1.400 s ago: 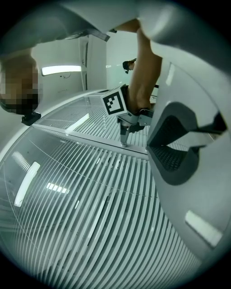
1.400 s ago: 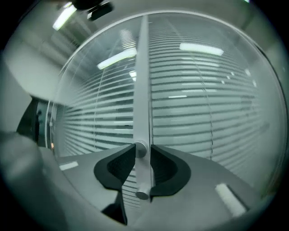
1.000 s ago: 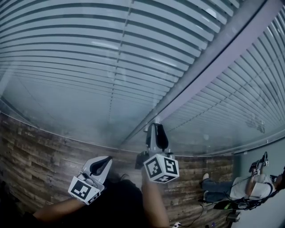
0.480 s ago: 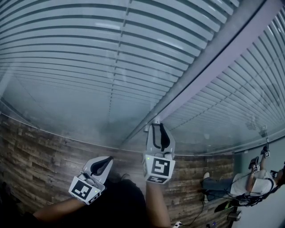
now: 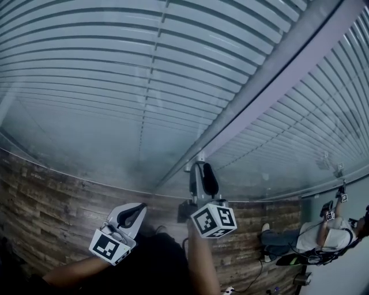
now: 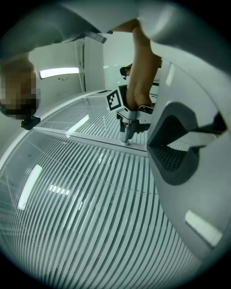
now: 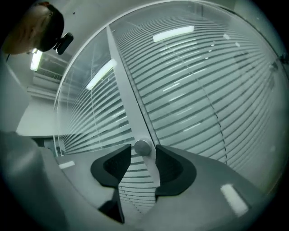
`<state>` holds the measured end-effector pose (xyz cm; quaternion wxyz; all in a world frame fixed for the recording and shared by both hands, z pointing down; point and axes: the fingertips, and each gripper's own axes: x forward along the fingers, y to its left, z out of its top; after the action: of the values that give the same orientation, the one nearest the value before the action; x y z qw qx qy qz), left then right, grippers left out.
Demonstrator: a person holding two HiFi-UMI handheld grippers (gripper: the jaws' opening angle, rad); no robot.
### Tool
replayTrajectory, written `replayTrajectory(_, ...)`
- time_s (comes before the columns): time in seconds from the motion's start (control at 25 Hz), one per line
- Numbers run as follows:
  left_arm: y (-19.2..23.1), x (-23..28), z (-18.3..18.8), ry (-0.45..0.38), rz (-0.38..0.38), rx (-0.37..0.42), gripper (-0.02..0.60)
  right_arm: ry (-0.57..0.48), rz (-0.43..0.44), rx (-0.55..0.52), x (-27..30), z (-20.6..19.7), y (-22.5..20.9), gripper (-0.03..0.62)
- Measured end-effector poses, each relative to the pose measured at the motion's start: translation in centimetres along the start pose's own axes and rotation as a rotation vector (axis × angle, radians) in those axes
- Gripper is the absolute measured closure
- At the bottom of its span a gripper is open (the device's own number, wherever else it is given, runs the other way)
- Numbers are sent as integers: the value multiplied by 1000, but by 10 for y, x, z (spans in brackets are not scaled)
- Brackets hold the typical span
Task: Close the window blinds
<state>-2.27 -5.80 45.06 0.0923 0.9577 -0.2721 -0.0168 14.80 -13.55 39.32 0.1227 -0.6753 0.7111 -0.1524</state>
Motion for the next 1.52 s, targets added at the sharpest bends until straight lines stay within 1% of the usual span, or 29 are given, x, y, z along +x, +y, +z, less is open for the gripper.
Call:
replayTrajectory(0.08, -1, 0, -1, 5, -3, 2, 583, -25, -14, 50, -1, 1, -3, 427)
replayTrajectory(0.2, -1, 1, 0, 11, -1, -3, 583, -56, -10, 85, 2, 9, -2, 435)
replayTrajectory(0.24, -1, 1, 0, 11, -2, -2, 583, -57, -8, 87, 3, 11, -1, 450)
replayTrajectory(0.56, -3, -1, -3, 9, -2, 2, 583, -7, -36, 23, 11, 5, -1, 459)
replayTrajectory(0.68, 0, -2, -2, 9, 16, 0, 583, 8, -50, -42, 11, 5, -2, 464)
replayTrajectory(0.76, 3, -1, -1, 8, 26, -7, 583, 29, -71, -135, 11, 5, -4, 464)
replayTrajectory(1.0, 8, -4, -1, 3, 41, -18, 583, 105, -118, -516, 12, 3, 4, 465)
replayTrajectory(1.28, 7, 4, -16, 11, 32, -17, 583, 180, -96, -845, 16, -15, 4, 464)
replayTrajectory(1.4, 5, 9, -17, 12, 31, -26, 583, 204, -124, -1025, 16, -16, 6, 464)
replayTrajectory(1.52, -1, 16, -16, 15, 26, -42, 583, 249, -149, -1235, 15, -18, 7, 465)
